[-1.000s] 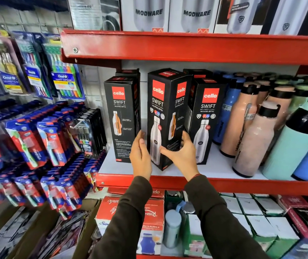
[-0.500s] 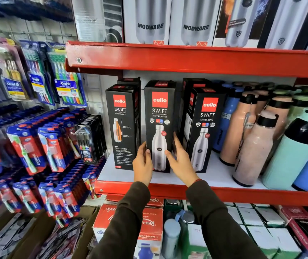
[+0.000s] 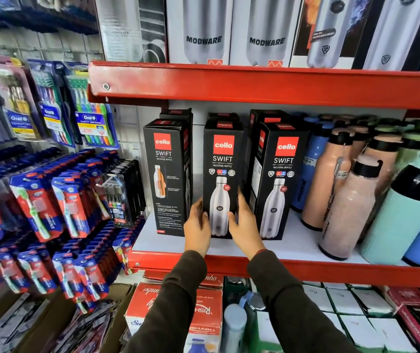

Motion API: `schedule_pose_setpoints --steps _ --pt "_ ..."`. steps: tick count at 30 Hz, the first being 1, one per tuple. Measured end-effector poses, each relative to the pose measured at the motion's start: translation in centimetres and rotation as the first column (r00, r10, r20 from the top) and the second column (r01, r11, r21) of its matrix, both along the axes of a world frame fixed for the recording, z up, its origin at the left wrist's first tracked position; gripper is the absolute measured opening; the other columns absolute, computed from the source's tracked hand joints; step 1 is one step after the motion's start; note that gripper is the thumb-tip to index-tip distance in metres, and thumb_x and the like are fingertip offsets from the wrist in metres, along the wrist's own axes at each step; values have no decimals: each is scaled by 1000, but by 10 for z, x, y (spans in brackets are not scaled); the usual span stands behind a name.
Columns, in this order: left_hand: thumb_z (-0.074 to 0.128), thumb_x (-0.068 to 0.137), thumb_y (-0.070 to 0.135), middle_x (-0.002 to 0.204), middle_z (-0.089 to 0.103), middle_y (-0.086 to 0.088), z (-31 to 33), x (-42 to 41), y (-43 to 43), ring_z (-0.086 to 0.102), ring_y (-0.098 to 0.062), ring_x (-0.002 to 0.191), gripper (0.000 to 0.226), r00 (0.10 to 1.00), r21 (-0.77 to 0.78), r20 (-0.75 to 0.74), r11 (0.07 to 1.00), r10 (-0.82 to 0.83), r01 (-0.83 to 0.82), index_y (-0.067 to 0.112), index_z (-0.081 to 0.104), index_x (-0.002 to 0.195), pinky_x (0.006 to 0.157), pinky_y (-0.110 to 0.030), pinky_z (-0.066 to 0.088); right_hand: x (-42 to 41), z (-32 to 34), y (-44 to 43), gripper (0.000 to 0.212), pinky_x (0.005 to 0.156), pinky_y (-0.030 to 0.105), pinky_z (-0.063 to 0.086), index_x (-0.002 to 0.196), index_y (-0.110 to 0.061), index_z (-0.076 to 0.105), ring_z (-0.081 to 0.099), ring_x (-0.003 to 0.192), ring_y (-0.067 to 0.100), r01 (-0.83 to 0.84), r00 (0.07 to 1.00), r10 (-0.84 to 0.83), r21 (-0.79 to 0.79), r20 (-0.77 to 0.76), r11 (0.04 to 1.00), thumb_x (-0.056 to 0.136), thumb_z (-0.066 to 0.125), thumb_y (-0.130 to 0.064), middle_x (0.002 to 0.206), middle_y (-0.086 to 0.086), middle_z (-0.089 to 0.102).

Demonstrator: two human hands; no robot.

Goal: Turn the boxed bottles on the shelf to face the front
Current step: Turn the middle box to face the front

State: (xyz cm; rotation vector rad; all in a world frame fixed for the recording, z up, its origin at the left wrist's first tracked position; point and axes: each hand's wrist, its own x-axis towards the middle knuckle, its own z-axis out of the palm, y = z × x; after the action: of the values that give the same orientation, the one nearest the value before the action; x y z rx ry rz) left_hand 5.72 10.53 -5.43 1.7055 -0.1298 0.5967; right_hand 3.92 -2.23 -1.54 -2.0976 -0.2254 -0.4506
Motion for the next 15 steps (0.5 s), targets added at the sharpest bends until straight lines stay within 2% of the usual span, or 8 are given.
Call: schedule_pose_setpoints --steps 5,8,10,11,13,15 --pt "47 98 3 119 58 12 1 -2 -2 57 -4 110 43 1000 -5 -8 1000 4 -4 16 49 139 84 7 35 0 -1 0 66 112 18 23 156 -14 20 38 144 24 32 999 -32 7 10 999 98 46 2 155 12 40" --pt "46 98 3 122 57 9 0 -2 -2 54 -6 116 44 999 -16 -30 1000 -24 24 16 47 140 87 7 35 0 -3 0 64 114 20 26 155 -13 25 41 142 23 56 998 -57 18 41 998 97 48 2 153 11 43" --pt "46 99 4 124 56 8 1 -3 -1 53 -7 119 45 999 -6 -45 1000 -29 29 17 45 142 88 6 35 -2 -4 1 62 118 29 31 153 -13 30 43 142 24 75 995 -78 42 69 996 96 51 1 152 11 45" --pt "45 99 5 126 56 7 1 -4 -1 53 -8 121 46 998 2 -49 999 -37 37 17 43 144 90 4 36 -2 -5 2 61 118 35 34 153 -14 31 44 141 24 81 993 -87 68 82 994 96 52 0 152 11 44" --pt "45 100 7 140 52 3 2 -8 -1 49 -13 131 49 997 10 -49 998 -59 59 16 37 148 105 -13 38 -5 -8 5 60 111 44 44 150 -18 35 49 135 24 97 985 -115 139 126 985 96 55 -4 149 8 44" --pt "46 101 12 152 44 -1 3 -15 0 41 -15 141 52 998 9 -17 998 -68 68 16 32 151 116 -30 34 -11 -11 7 56 102 42 51 146 -24 41 55 122 20 136 966 -175 198 190 971 94 58 -8 140 1 44"
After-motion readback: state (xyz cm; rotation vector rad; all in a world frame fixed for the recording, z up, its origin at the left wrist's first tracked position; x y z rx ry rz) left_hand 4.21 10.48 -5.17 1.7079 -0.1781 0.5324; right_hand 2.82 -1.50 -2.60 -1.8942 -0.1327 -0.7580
